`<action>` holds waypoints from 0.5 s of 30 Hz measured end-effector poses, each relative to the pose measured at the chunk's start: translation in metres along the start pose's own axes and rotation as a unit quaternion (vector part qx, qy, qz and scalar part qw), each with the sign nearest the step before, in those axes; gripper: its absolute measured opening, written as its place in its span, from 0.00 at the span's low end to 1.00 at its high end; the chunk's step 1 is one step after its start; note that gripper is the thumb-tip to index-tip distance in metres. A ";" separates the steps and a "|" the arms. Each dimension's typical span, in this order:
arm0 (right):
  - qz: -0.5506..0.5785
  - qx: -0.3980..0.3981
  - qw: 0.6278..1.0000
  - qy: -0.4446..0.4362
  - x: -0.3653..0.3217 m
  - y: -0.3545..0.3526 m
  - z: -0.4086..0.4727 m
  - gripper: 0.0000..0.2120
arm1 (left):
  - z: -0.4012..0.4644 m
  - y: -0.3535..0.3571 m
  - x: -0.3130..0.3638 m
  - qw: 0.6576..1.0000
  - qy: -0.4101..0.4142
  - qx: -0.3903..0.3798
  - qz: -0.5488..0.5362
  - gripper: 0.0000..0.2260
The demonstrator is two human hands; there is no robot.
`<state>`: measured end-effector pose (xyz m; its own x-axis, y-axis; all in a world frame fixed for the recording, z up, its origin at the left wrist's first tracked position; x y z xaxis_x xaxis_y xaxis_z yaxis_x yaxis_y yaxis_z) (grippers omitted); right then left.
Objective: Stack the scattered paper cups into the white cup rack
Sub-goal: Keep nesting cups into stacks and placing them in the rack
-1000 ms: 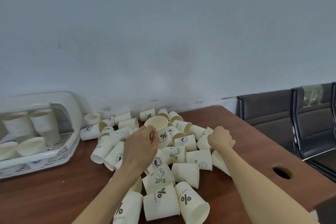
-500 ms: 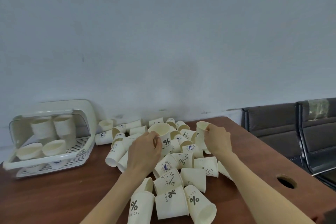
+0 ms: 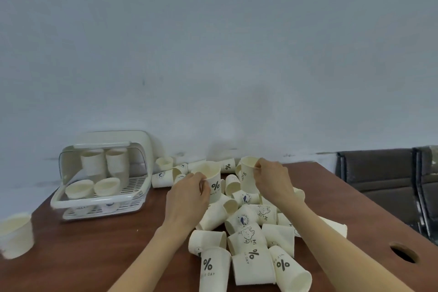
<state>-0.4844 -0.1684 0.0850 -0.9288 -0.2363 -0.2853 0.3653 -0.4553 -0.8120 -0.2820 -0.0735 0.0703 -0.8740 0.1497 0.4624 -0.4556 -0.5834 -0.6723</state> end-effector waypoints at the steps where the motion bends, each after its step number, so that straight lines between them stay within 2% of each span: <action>1: -0.004 0.000 1.000 -0.015 -0.009 0.002 -0.002 0.11 | -0.002 -0.001 -0.006 1.000 -0.011 0.006 -0.009 0.08; 15: -0.008 -0.053 0.989 -0.135 -0.125 0.040 -0.022 0.09 | -0.034 -0.038 -0.086 0.994 -0.091 0.052 -0.022 0.07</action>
<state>-0.3554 -0.1378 0.0768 -0.8792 -0.4563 -0.1373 0.3284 -0.3716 -0.8683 -0.1951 -0.0371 0.0371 -0.8036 0.0356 0.5941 -0.4653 -0.6600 -0.5898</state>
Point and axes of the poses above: each hand's wrist, its own z-axis towards the middle knuckle, its own y-axis out of the palm, x = y × z, the point moved 3 cm from there along z, towards the middle knuckle, and after that the axes turned 3 degrees about y, right-handed, at the moved point
